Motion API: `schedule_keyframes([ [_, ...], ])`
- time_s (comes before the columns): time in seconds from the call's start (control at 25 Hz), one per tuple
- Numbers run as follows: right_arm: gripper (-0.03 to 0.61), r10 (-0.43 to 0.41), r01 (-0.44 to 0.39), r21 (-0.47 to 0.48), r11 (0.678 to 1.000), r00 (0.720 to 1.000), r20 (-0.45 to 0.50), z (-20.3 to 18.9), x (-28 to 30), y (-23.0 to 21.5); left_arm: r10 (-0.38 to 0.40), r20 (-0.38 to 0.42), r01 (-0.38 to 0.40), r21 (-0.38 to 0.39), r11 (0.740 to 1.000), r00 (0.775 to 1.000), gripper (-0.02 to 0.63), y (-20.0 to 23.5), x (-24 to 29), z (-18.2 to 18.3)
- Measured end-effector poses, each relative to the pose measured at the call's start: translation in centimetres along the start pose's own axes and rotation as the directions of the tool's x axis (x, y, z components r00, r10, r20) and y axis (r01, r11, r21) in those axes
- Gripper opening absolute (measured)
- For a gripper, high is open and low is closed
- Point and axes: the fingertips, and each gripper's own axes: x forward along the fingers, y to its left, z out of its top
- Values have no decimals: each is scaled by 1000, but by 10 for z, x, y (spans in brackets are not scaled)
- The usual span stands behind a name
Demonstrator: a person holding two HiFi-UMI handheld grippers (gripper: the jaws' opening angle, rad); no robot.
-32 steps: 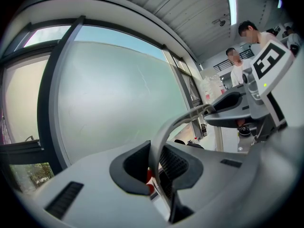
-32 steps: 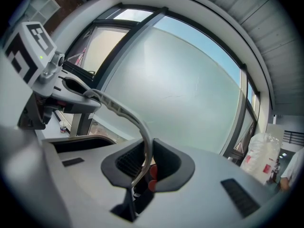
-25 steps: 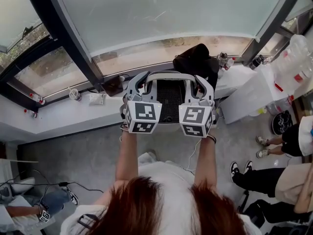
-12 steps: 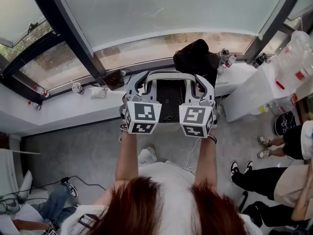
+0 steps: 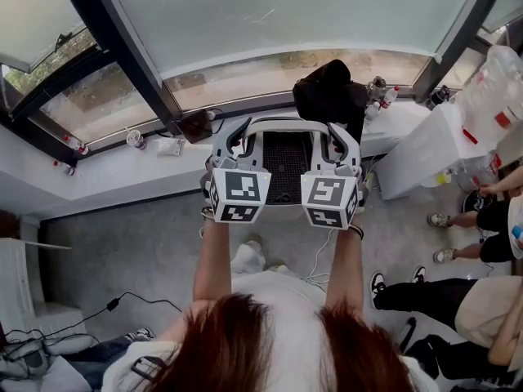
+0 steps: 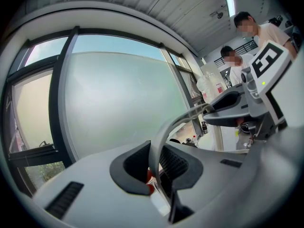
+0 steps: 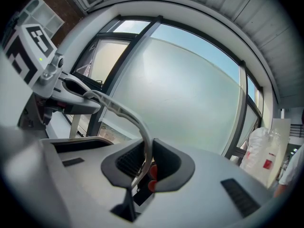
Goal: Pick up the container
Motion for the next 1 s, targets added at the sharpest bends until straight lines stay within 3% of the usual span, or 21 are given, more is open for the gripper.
schedule_keyframes([
  [1.0,66,-16,16,4,1000,1000,5,5,-28,0,-13,22,12,16,1000,1000,57,-7,-23,11],
])
